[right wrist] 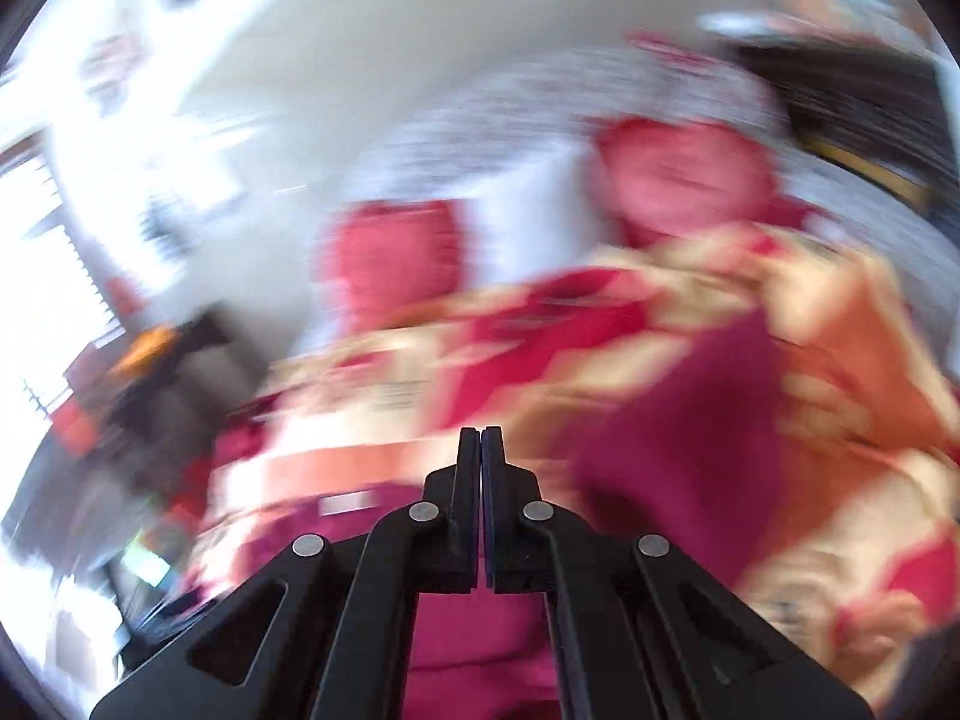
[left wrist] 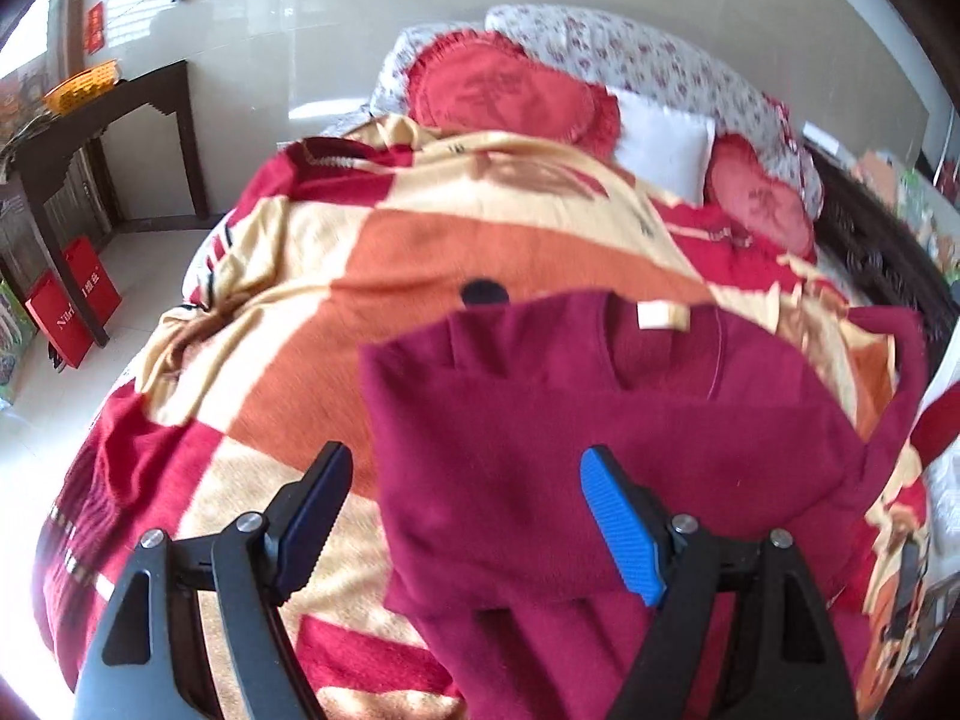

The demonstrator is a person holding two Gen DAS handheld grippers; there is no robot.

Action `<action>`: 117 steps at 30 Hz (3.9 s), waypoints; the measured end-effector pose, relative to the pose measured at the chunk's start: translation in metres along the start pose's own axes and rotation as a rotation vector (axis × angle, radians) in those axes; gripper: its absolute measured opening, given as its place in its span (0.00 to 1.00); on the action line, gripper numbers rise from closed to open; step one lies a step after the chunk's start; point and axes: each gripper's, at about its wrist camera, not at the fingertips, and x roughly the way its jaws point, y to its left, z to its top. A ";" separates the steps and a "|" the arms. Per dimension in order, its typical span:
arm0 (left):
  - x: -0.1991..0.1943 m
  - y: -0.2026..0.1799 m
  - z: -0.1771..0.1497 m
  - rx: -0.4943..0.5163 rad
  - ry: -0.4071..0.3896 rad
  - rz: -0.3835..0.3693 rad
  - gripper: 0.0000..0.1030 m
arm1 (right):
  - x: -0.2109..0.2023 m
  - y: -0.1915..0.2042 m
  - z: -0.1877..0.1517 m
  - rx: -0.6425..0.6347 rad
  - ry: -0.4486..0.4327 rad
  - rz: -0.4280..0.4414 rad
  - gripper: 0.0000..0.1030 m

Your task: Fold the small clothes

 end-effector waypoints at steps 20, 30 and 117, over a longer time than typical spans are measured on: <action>0.029 0.022 -0.027 -0.015 0.095 0.007 0.80 | 0.075 -0.080 -0.001 0.102 0.133 -0.378 0.15; 0.031 0.014 -0.030 -0.001 0.115 0.003 0.80 | 0.163 -0.077 -0.008 -0.195 0.323 -0.676 0.10; 0.061 -0.031 0.015 0.126 0.082 -0.025 0.07 | 0.074 -0.016 -0.107 0.020 0.338 -0.238 0.09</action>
